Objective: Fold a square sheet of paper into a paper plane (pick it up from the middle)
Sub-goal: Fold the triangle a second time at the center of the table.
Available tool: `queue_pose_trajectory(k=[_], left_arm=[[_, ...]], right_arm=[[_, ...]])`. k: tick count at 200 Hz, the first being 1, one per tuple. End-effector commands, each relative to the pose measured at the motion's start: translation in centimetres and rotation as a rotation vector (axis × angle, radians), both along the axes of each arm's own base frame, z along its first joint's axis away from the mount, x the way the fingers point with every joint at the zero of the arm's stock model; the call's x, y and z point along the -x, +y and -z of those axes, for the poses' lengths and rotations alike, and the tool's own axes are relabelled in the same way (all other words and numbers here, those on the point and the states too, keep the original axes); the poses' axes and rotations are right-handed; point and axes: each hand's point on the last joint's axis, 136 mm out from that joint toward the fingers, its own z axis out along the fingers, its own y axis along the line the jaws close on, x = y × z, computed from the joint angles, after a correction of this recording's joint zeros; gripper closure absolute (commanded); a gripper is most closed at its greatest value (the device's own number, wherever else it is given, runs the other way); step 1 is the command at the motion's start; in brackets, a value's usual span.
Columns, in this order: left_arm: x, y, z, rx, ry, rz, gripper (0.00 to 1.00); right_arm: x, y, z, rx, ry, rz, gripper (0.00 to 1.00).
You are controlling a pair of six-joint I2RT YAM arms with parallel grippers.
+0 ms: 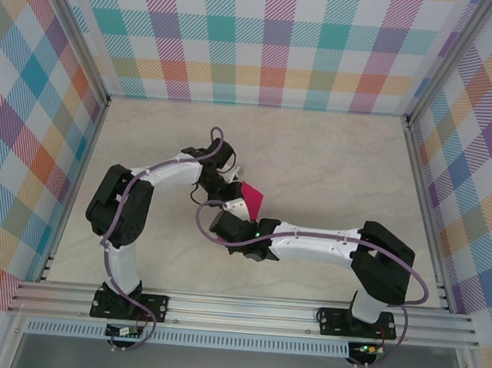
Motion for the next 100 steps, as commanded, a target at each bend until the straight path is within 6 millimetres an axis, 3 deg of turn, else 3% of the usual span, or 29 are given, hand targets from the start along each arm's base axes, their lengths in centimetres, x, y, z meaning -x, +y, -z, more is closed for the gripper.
queue_pose_trajectory(k=[1, 24, 40, 53, 68, 100], left_arm=[[-0.3, 0.2, -1.5, 0.009, -0.011, -0.008, 0.86], [-0.8, 0.9, -1.9, -0.025, -0.043, -0.034, 0.78], [-1.2, 1.7, -2.2, -0.053, -0.070, -0.067, 0.65], [-1.5, 2.5, -2.7, -0.072, -0.101, -0.103, 0.63], [-2.0, 3.8, -3.3, -0.099, -0.139, -0.161, 0.54], [-2.6, 7.6, -4.0, -0.177, -0.202, -0.310, 0.51]], right_arm=[[0.1, -0.4, -1.2, -0.032, -0.020, 0.017, 0.89], [-0.2, -0.6, -1.1, -0.040, -0.015, 0.028, 0.93], [-0.1, -0.1, -0.9, -0.064, 0.010, 0.009, 0.95], [-0.1, 0.1, -0.9, -0.095, 0.031, -0.002, 0.96], [-0.2, 0.2, -0.8, -0.142, 0.063, -0.008, 0.97], [-0.5, 0.5, -0.9, -0.274, 0.149, -0.046, 0.97]])
